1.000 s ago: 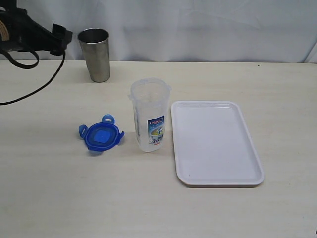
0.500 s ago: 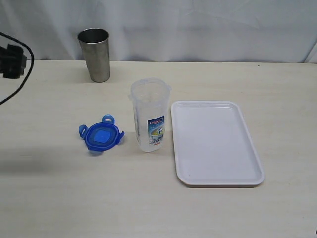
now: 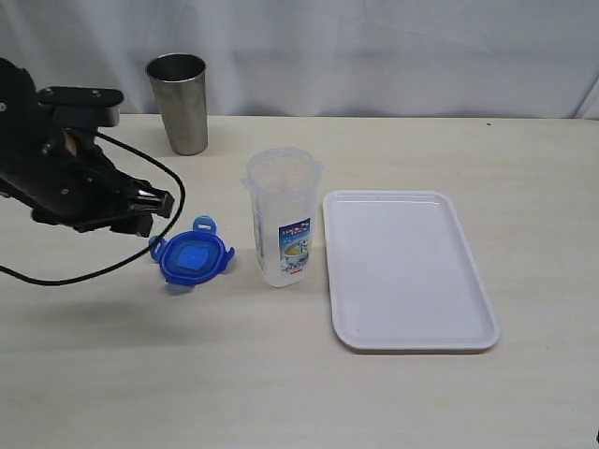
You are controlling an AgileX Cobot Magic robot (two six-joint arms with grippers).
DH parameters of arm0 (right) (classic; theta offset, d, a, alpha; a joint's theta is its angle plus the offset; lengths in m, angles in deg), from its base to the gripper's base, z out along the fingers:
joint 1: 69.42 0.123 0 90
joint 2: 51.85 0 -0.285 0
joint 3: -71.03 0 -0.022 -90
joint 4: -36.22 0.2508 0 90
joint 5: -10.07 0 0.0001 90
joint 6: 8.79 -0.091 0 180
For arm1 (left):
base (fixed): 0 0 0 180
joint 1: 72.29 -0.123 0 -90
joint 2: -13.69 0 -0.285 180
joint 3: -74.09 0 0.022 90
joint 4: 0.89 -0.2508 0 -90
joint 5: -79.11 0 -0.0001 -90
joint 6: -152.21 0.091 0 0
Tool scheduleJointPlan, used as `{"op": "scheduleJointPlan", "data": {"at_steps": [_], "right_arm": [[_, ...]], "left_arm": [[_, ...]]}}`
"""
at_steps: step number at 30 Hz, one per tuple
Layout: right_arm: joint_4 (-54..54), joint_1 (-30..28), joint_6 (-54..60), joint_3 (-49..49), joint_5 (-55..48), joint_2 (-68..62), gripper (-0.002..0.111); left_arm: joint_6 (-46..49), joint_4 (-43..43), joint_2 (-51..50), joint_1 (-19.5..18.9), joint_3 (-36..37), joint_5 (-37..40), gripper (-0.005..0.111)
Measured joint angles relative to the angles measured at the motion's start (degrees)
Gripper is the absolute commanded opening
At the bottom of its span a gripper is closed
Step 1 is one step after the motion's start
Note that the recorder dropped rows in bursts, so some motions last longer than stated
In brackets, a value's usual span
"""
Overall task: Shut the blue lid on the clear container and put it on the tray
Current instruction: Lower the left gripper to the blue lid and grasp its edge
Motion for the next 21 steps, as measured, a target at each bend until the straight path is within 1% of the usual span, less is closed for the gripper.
{"op": "scheduleJointPlan", "data": {"at_steps": [2,8,11,13,15,16,21], "right_arm": [[0.0,0.0,0.0,0.0,0.0,0.0,0.004],[0.0,0.0,0.0,0.0,0.0,0.0,0.004],[0.0,0.0,0.0,0.0,0.0,0.0,0.004],[0.0,0.0,0.0,0.0,0.0,0.0,0.004],[0.0,0.0,0.0,0.0,0.0,0.0,0.004],[0.0,0.0,0.0,0.0,0.0,0.0,0.004],[0.0,0.0,0.0,0.0,0.0,0.0,0.004]], "left_arm": [[1.3,0.4,-2.4,0.4,0.0,-3.6,0.050],[1.6,0.4,-6.4,0.5,0.0,-11.7,0.050],[1.6,-1.0,-8.7,0.5,0.0,-13.3,0.050],[1.6,-3.7,-9.1,0.5,0.0,-13.4,0.050],[1.4,-4.7,-9.4,0.5,0.0,-13.6,0.044],[1.4,-4.8,-9.4,0.5,0.0,-13.8,0.039],[1.4,-4.5,-14.0,-1.7,0.0,-15.3,0.038]]}}
